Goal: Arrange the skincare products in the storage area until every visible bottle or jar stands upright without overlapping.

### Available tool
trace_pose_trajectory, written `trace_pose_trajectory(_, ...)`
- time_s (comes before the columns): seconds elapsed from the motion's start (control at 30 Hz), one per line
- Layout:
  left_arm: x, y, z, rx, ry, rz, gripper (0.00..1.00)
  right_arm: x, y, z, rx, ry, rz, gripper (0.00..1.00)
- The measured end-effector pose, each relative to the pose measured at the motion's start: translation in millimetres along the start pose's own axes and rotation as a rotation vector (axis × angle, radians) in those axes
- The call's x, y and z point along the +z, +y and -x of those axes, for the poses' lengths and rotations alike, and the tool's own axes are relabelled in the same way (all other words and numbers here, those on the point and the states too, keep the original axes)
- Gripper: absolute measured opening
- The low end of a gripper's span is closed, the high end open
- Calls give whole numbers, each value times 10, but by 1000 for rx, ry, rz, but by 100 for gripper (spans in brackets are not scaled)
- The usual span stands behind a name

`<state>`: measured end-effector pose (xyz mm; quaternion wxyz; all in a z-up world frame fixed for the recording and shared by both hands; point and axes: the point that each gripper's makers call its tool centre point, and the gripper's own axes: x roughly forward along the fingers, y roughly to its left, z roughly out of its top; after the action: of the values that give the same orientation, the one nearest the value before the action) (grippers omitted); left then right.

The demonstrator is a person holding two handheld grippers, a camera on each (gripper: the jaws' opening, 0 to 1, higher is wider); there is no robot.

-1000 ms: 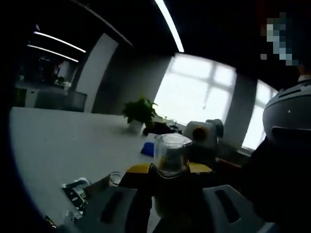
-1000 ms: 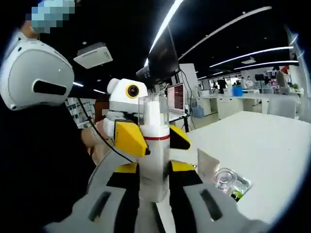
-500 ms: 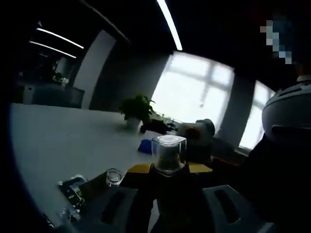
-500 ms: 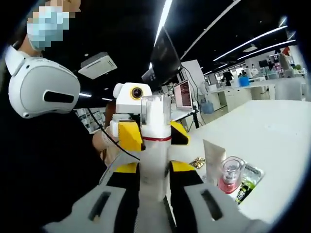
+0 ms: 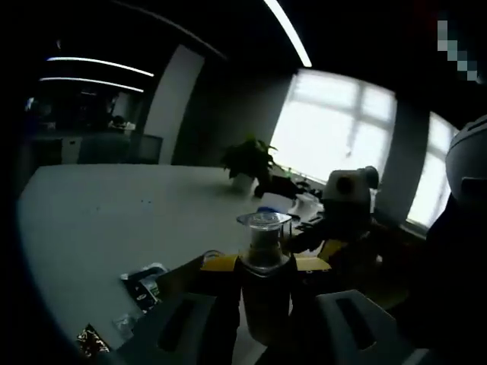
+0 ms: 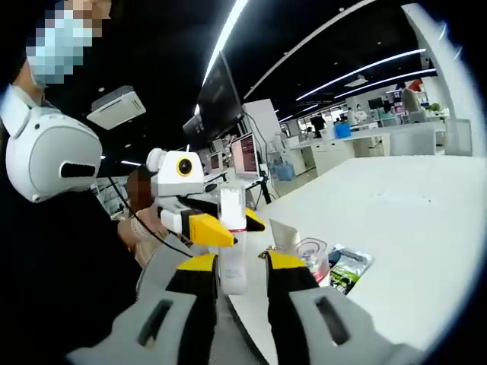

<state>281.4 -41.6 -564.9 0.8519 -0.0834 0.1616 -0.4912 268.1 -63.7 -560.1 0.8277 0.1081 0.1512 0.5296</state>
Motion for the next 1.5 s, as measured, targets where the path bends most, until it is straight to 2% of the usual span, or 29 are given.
trace_pose_trajectory(0.1, -19, 4, -19, 31, 18, -38, 21, 158, -60, 6, -61, -68, -73, 22)
trace_pose_trajectory(0.2, -53, 23, -40, 73, 46, -94, 21, 217, -55, -35, -109, -79, -98, 23)
trace_pose_trajectory(0.37, -53, 33, -56, 131, 56, -151, 21, 285, 53, -176, -158, -67, -23, 26)
trace_pose_trajectory(0.5, -63, 20, -74, 149, 67, -171, 21, 243, 76, -310, -206, -28, 28, 27)
trace_pose_trajectory(0.67, -63, 60, -69, 214, 77, -240, 21, 240, 94, -436, -220, -52, 16, 28)
trace_pose_trajectory(0.83, -57, 82, -51, 241, 66, -243, 21, 230, 65, -469, -250, -67, 19, 25)
trace_pose_trajectory(1.0, -53, 76, -48, 250, 61, -251, 22, 231, 35, -465, -256, -67, 14, 22)
trace_pose_trajectory(1.07, -95, 65, -55, 224, 85, -276, 22, 178, 24, -453, -253, -21, 60, 21)
trace_pose_trajectory(1.3, -84, 13, -58, 159, 76, -346, 23, 203, 46, -403, -212, -34, 55, 20)
trace_pose_trajectory(1.4, -69, 2, -53, 151, 65, -360, 22, 222, 24, -357, -216, -33, 92, 20)
trace_pose_trajectory(1.5, -79, 31, -27, 149, 62, -339, 25, 252, -25, -281, -232, -34, 132, 20)
